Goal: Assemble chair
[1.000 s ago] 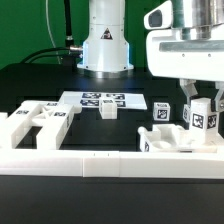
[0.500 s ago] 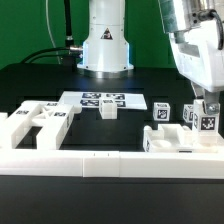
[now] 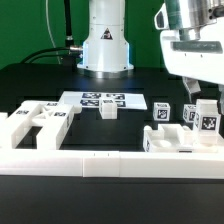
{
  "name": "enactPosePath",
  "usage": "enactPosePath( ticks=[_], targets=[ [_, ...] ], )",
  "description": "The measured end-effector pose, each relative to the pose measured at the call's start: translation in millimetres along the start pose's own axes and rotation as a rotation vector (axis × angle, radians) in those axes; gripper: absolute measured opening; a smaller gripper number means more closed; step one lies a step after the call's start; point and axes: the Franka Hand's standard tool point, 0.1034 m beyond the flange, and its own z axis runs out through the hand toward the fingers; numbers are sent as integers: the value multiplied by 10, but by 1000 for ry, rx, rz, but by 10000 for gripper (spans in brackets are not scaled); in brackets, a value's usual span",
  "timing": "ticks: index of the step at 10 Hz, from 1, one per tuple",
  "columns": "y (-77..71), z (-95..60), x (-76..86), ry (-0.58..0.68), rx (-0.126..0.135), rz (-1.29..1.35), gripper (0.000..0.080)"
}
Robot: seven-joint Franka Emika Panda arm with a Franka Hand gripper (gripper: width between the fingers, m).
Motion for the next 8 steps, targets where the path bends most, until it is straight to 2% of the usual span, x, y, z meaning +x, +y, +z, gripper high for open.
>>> enactPosePath(
  ticks=[3,4,5,8],
  targets=[
    [14,3,8,-1,-8,-270,649],
    [57,0,16,-10,-46,-413,649],
    [55,-10,5,-6,-65,-532,649],
    [52,-10,3,-11,-72,-825,649]
  ],
)
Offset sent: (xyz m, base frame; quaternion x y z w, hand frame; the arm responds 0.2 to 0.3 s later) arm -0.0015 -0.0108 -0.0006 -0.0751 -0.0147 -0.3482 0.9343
